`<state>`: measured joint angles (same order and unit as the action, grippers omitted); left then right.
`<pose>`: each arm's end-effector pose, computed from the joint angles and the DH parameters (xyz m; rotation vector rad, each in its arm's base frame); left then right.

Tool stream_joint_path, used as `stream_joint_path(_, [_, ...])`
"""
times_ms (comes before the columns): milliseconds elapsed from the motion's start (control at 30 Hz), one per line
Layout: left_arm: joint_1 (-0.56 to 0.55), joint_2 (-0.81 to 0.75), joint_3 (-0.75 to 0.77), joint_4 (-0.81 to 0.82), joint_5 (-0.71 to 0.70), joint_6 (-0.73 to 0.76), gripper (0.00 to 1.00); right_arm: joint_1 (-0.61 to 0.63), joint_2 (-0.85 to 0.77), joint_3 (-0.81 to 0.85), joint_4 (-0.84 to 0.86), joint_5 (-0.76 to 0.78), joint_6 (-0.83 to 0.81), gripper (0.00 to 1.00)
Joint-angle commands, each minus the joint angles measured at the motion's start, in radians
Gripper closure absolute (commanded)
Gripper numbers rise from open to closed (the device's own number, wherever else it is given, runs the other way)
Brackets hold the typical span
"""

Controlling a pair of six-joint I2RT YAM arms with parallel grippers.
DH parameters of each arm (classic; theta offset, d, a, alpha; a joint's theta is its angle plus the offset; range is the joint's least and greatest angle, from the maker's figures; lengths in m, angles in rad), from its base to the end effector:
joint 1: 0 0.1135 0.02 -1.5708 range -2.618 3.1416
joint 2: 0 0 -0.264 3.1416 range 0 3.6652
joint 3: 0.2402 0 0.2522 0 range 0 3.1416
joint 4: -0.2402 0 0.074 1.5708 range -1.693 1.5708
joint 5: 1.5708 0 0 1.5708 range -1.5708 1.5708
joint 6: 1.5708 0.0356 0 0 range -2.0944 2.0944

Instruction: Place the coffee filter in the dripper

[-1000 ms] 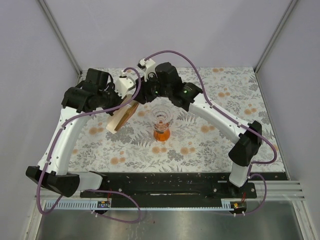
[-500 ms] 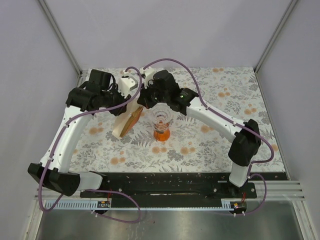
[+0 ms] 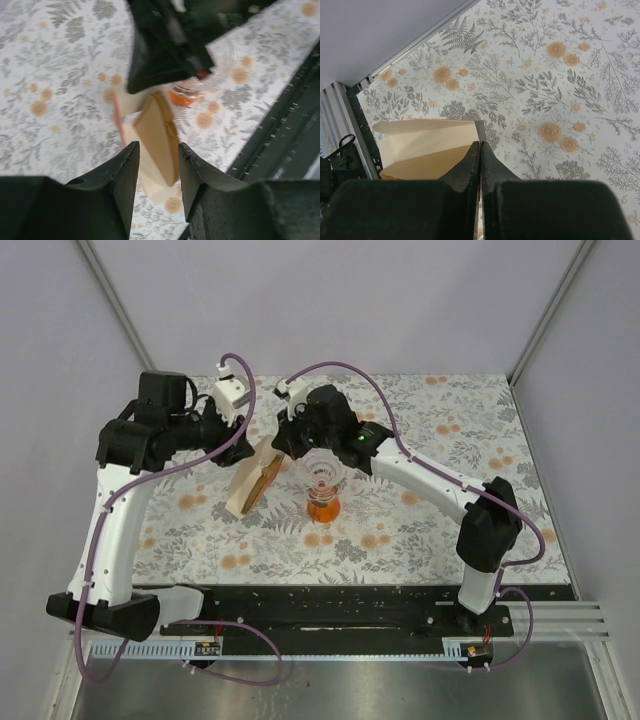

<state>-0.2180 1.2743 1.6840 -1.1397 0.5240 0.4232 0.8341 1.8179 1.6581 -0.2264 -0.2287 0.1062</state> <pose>0.2127 -0.0654 0.4487 0.9496 2.0174 -0.4892 0.2874 0.3288 0.3488 -0.8720 1.8471 0.8293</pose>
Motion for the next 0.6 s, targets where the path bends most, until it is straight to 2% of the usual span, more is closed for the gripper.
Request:
stream_joint_path(0, [0.002,-0.067,0.017,-0.118,0.244,0.06,0.61,-0.003,0.001,0.06,0.099,-0.055,-0.016,1.0])
stream_joint_path(33, [0.002,-0.076,0.005,-0.124,0.255,0.068,0.59,-0.003,0.004,0.068,0.101,-0.06,-0.017,1.0])
stream_joint_path(100, [0.002,-0.092,-0.029,-0.114,0.252,0.068,0.46,-0.004,0.008,0.077,0.11,-0.075,-0.014,1.0])
stream_joint_path(167, [0.002,-0.101,-0.073,-0.056,0.217,0.025,0.38,-0.003,0.004,0.081,0.124,-0.096,-0.005,1.0])
stream_joint_path(233, [0.002,-0.108,-0.119,0.01,0.148,-0.012,0.35,-0.003,-0.005,0.077,0.139,-0.116,0.003,1.0])
stream_joint_path(333, [0.002,-0.104,-0.139,0.076,0.071,-0.046,0.4,-0.003,-0.017,0.066,0.153,-0.13,0.007,1.0])
stream_joint_path(567, [0.002,-0.084,-0.173,0.149,0.05,-0.077,0.6,-0.003,-0.051,0.042,0.156,-0.141,0.006,1.0])
